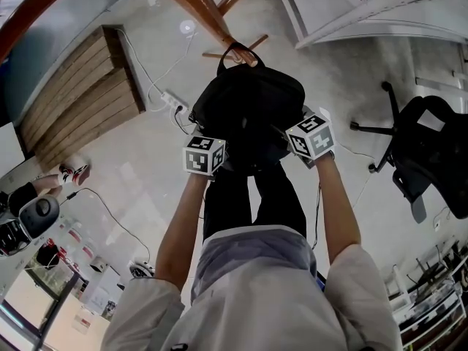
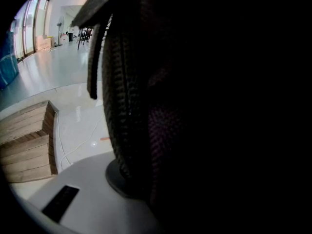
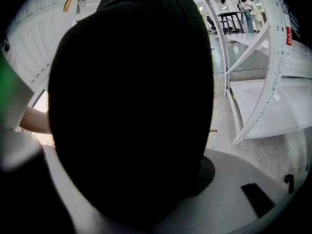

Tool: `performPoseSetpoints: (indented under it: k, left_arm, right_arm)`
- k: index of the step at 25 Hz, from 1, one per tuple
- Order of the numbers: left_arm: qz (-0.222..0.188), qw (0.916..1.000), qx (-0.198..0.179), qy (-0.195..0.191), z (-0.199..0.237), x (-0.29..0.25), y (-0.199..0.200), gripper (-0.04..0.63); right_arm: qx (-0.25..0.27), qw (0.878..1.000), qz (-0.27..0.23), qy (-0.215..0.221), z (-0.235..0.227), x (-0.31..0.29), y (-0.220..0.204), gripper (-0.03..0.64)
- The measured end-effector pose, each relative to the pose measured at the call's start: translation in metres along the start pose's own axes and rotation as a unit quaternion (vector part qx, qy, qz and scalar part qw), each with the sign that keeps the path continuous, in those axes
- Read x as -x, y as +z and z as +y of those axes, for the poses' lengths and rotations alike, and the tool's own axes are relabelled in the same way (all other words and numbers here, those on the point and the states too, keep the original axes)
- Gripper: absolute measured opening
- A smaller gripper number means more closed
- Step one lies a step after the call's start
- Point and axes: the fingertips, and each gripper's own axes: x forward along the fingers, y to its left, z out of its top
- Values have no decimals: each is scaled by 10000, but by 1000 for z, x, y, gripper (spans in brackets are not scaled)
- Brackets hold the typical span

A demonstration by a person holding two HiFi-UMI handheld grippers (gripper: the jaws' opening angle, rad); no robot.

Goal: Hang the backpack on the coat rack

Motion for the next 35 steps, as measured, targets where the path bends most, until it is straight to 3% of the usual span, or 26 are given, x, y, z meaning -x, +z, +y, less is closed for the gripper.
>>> performPoseSetpoints:
  k: [35]
  left_arm:
    - [42, 9997, -66, 244, 63, -38, 15, 149]
  right_arm:
    - [-239, 9996, -109, -120, -33, -56, 25, 213]
